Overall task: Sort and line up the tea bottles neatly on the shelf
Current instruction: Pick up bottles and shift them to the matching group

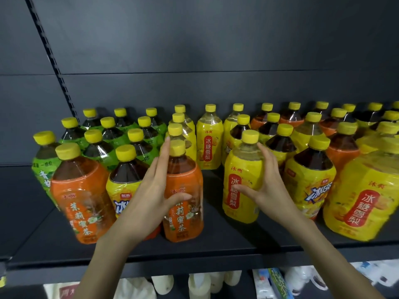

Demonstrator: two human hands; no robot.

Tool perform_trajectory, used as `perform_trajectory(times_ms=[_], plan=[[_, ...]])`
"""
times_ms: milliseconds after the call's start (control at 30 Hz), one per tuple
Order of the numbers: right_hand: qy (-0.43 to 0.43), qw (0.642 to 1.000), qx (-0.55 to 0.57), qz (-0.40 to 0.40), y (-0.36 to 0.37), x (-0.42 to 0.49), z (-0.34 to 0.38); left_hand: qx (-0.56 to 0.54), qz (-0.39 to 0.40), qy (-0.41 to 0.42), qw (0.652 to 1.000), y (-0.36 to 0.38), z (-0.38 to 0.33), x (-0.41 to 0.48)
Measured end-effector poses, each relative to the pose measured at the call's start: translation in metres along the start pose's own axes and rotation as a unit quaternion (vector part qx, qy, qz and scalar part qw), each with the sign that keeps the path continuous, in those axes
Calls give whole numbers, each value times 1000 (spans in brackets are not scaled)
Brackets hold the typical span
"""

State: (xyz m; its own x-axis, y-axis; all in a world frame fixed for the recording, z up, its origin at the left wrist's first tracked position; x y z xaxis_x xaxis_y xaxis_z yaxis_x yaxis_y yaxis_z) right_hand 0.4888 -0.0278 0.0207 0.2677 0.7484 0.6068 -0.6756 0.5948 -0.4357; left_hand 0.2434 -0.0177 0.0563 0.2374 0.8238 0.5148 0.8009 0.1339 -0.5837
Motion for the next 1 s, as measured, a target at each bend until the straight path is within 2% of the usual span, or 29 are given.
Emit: perform_trajectory(times_ms=[200,500,700,1000], plan=[[2,997,-73,4,34,26,1,1,8,29,1000,-2,4,2],[-51,995,-81,-32,79,48,-1,-20,3,35,999,-3,6,1],[-129,967,-215,-43,102,49,-3,-28,0,40,999,-1,6,1],[-130,963,-233,-35,120,48,-24,-9,-26,62,998,4,12,-4]])
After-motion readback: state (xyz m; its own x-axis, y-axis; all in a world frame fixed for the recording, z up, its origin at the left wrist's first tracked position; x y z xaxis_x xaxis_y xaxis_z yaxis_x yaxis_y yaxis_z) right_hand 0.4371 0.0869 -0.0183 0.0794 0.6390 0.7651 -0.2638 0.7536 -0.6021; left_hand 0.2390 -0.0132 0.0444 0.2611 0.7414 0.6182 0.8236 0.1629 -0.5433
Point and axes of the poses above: each hand's wrist, its own x-axis towards the middle knuckle, its own y-axis out of the palm, z = x × y, the point moved 3 cm from there along x, towards the middle knuckle, and after that the axes turned 12 degrees about -z, right-handed, at the moved point
